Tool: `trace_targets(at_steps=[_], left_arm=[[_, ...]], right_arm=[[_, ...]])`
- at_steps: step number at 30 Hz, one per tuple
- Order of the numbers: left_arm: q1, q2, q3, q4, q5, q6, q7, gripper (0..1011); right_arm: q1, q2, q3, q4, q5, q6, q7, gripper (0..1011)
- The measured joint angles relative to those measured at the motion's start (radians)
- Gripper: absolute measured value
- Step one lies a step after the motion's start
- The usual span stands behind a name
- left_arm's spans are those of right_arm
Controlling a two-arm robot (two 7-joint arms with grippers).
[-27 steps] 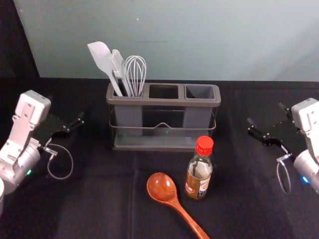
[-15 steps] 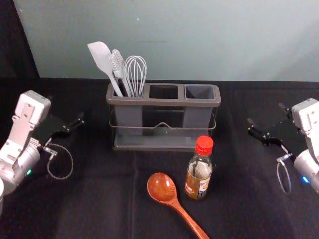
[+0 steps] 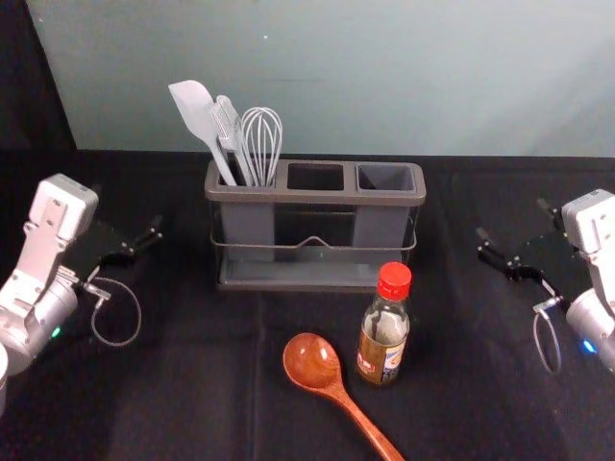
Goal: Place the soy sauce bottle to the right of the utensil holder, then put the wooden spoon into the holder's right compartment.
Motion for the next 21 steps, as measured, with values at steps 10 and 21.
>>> trace_targets(at_steps=[10,21], left_arm=[[0.000,0.000,0.000,0.000,0.000,0.000,0.000,1005],[0.000,0.000,0.000,0.000,0.000,0.000,0.000,1005]], right_arm=[[0.000,0.000,0.000,0.000,0.000,0.000,0.000,1004],[-0.009,-0.001,0.015,-0.005,-0.004,-0.032,0.005,1004]])
